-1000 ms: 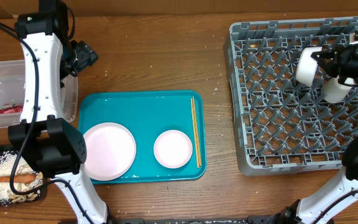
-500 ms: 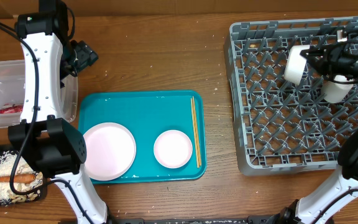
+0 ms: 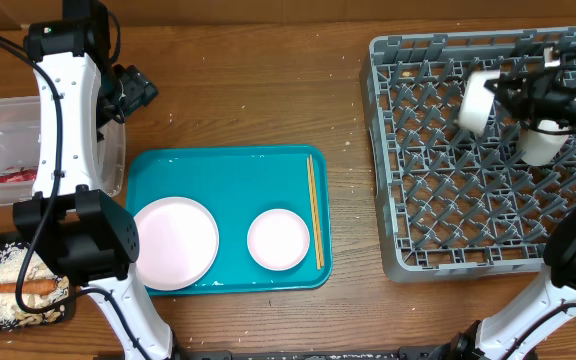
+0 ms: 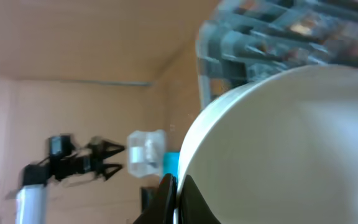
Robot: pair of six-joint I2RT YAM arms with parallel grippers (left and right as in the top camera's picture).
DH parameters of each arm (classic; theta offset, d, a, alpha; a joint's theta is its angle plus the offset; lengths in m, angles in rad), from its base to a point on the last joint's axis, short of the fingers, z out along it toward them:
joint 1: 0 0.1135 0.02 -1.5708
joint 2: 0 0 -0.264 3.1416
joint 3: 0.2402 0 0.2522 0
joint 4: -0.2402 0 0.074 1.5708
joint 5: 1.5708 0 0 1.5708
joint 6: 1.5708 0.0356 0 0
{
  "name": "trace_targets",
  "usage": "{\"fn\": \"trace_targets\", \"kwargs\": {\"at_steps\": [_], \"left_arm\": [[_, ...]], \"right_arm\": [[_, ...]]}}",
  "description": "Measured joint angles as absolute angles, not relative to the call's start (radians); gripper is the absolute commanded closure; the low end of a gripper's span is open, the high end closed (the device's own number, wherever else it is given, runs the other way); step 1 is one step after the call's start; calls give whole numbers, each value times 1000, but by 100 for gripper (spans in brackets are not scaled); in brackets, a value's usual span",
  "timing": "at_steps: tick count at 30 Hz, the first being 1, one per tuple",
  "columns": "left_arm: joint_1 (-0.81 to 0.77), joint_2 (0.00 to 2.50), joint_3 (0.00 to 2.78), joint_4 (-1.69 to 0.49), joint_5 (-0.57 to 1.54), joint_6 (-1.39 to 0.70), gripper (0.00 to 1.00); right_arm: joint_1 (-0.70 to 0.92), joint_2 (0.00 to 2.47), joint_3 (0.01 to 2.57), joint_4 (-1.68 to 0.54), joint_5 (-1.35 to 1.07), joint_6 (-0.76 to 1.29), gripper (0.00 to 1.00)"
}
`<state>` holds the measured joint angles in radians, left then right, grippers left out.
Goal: Sort waste into correct bins and load items into the dishwasher
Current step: 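Carry the saucer to the rack and stand it upright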
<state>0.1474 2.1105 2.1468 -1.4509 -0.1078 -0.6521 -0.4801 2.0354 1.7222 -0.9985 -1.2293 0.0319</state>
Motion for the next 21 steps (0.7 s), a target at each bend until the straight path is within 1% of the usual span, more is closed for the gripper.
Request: {"fn": "trace_targets", "kwargs": {"at_steps": [3, 5, 11, 17, 21], "left_arm": [[147, 2111, 2147, -1452, -108, -652, 0], [147, 2111, 2147, -1451, -108, -652, 0], [147, 2111, 2147, -1451, -108, -652, 0], [147, 2111, 2147, -1452, -108, -652, 0], [147, 2111, 2147, -1451, -108, -652, 0]], "right_arm": [[-480, 2036, 1719, -867, -1351, 54, 96], [-474, 2036, 1719, -829, -1366, 76, 96], [-410, 2044, 1718, -716, -1297, 121, 96], [-411, 2121, 1718, -551, -1283, 226, 96], [-424, 2148, 1716, -502, -1280, 286, 95]]}}
